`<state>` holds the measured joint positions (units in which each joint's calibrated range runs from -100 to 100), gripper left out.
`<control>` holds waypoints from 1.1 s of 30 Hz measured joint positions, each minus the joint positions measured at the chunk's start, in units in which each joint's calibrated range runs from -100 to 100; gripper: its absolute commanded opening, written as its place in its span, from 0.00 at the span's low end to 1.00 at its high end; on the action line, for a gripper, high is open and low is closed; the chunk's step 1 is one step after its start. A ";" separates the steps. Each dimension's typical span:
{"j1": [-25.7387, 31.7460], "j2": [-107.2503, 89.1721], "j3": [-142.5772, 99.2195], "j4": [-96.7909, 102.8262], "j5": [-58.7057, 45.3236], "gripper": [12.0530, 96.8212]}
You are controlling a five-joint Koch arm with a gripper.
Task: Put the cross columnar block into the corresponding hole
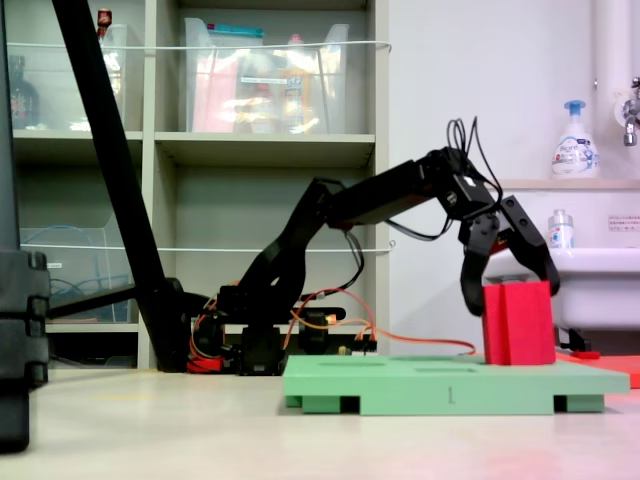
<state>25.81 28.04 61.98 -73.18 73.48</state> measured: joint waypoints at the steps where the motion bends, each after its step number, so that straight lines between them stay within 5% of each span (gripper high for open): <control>1: 0.00 0.14 0.00 0.00 0.05 0.41; 33: 0.05 -1.78 -0.78 -4.11 -1.03 0.41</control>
<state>25.86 26.27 61.20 -77.29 72.45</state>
